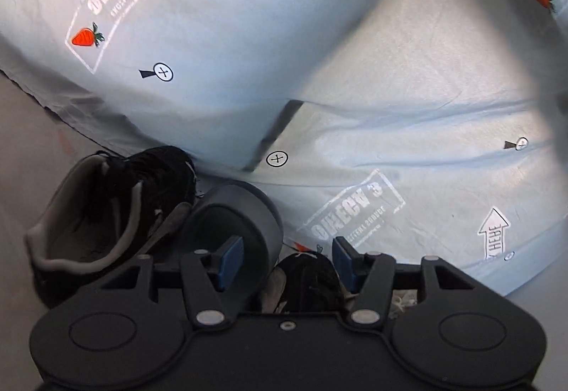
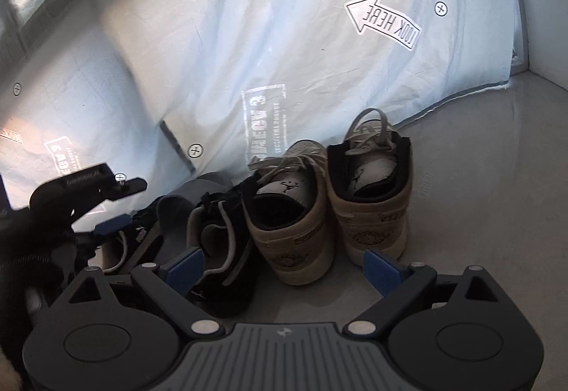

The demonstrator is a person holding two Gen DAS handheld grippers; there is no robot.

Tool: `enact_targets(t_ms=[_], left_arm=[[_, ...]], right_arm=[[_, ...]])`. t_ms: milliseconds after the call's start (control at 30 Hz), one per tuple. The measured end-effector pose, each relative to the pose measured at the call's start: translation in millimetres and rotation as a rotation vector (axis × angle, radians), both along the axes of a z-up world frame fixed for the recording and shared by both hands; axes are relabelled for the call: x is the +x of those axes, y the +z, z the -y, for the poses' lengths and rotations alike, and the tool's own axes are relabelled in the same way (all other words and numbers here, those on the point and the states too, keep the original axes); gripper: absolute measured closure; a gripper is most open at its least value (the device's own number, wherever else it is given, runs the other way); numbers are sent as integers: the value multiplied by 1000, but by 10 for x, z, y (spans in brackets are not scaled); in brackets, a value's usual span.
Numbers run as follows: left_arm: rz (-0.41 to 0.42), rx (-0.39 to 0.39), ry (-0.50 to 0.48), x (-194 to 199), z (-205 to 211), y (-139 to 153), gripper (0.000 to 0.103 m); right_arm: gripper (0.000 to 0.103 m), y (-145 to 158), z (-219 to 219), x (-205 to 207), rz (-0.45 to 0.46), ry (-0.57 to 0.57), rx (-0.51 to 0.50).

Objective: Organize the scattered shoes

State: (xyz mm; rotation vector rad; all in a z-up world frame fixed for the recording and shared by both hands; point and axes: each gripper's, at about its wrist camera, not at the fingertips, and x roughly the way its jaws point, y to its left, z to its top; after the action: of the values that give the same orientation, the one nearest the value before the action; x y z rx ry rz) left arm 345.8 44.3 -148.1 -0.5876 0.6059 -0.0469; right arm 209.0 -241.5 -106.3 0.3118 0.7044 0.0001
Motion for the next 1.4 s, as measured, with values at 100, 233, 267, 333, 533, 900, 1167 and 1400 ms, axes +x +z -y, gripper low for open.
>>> enact_targets(t_ms=[100, 233, 267, 333, 533, 900, 1167, 1400], left_arm=[[-8, -2, 16, 218, 47, -133, 47], [-46, 3, 43, 415, 73, -328, 47], [-56, 2, 46, 444, 76, -367, 47], [-84, -23, 57, 537, 73, -494, 47], [-72, -110, 75, 663, 19, -581, 93], [220, -151, -14, -7, -71, 239, 93], [318, -12, 19, -1181, -654, 1158, 92], [61, 57, 200, -2331, -1355, 861, 92]], right_arm=[[7, -77, 87, 35, -14, -20, -43], [7, -148, 211, 81, -30, -55, -43], [7, -162, 236, 88, -33, -65, -32], [7, -197, 263, 106, -41, -76, -27], [7, -271, 234, 151, -58, -72, -55], [7, -254, 10, 202, -35, -44, -51], [7, -17, -246, 145, 40, 15, -31], [7, 195, -565, -75, 95, 133, -44]])
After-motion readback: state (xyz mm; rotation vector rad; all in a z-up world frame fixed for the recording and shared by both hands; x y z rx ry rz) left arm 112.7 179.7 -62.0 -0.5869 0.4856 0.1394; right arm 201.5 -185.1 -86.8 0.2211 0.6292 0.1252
